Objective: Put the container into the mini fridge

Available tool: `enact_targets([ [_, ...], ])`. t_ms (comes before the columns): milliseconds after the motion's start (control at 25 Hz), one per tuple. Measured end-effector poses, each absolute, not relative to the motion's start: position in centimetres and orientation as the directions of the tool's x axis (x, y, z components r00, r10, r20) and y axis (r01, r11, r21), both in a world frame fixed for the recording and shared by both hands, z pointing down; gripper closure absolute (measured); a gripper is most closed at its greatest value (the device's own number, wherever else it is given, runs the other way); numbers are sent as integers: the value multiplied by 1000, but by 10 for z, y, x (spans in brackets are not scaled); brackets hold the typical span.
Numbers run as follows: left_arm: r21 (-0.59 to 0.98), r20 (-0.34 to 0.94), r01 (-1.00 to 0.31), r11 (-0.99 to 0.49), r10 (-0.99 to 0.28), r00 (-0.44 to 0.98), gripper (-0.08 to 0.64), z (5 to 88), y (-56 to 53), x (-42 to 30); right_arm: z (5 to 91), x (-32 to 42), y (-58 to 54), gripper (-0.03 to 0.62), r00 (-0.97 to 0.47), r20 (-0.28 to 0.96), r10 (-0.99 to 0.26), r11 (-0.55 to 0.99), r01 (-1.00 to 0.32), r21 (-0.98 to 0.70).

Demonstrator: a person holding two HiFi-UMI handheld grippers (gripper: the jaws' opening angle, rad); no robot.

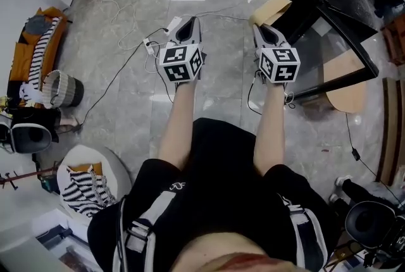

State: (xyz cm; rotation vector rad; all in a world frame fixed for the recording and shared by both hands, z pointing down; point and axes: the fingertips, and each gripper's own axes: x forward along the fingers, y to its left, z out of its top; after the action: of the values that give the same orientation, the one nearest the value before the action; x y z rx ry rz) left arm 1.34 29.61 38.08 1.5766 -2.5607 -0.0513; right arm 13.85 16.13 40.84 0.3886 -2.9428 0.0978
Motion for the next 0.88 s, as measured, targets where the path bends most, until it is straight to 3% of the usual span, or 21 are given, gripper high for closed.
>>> enact_targets([
  [360,124,145,-874,469,-880,-452,551,419,231,-56,439,82,82,569,-933,206,-294,947,-313,-65],
  [880,103,177,-884,457,-883,-435,551,410,21,-250,441,-114,-104,569,-928,238,-287,944,-315,-92],
])
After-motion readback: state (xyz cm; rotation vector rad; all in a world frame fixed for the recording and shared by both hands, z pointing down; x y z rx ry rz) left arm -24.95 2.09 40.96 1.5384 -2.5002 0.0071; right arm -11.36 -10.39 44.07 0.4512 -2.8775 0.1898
